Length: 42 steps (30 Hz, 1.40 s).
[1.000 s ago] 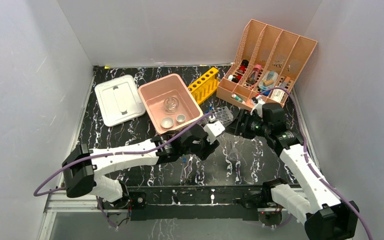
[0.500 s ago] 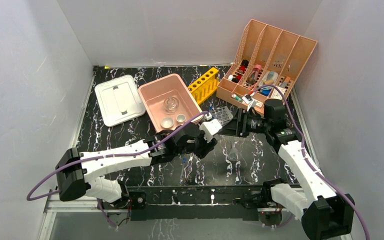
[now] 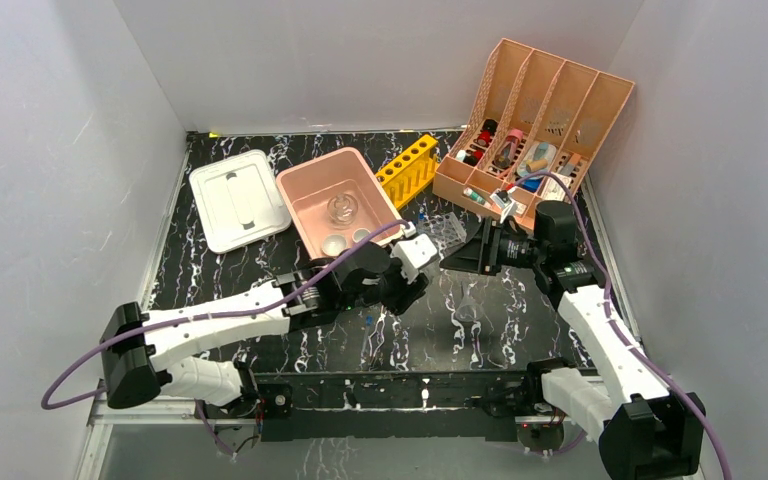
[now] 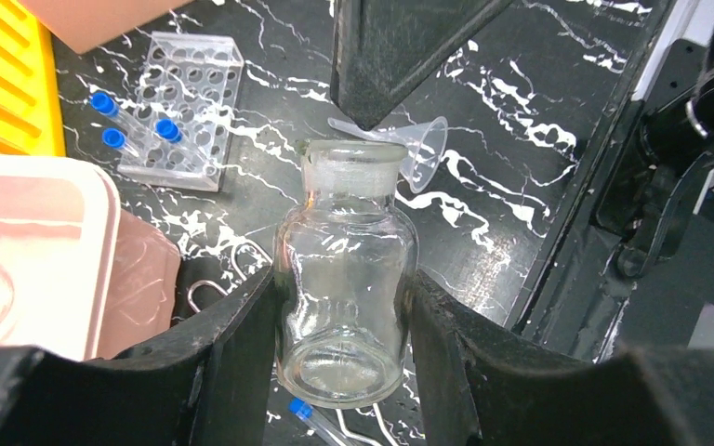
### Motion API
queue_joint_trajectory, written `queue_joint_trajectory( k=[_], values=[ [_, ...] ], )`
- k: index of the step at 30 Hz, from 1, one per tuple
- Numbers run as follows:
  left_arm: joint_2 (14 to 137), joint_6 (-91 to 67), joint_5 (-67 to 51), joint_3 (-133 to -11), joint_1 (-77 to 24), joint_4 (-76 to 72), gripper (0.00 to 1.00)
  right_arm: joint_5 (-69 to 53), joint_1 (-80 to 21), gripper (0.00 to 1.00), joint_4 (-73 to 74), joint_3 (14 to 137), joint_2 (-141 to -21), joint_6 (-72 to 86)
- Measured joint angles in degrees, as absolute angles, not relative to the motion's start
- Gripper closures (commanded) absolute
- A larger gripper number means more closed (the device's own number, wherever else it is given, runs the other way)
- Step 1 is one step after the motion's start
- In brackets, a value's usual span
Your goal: Organize the chemistry lab equipment
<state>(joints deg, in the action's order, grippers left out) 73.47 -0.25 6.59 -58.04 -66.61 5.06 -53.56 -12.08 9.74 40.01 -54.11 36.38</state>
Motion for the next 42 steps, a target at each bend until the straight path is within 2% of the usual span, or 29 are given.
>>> queue_joint_trajectory(
  k=[2, 5, 8, 42],
  values=[
    [72.1, -0.2, 6.6, -58.1, -66.6, 5.1, 0.64, -54.3, -12.0, 0.45, 9.3, 39.9, -54.1, 36.7],
    [71.0, 0.0, 6.4, -58.5, -66.6, 5.2, 0.64, -55.5, -12.0, 0.34, 8.5, 39.9, -54.1, 37.0],
    [71.1, 0.0, 6.0, -58.6, -66.6, 5.2, 0.64, -57.2, -12.0, 0.3, 8.4, 39.9, -54.1, 37.3],
    [72.0, 0.0, 3.6, -59.9, -66.6, 5.2, 0.63, -61.9, -11.8, 0.35, 1.5, 41.5, -52.7, 44.2]
  ],
)
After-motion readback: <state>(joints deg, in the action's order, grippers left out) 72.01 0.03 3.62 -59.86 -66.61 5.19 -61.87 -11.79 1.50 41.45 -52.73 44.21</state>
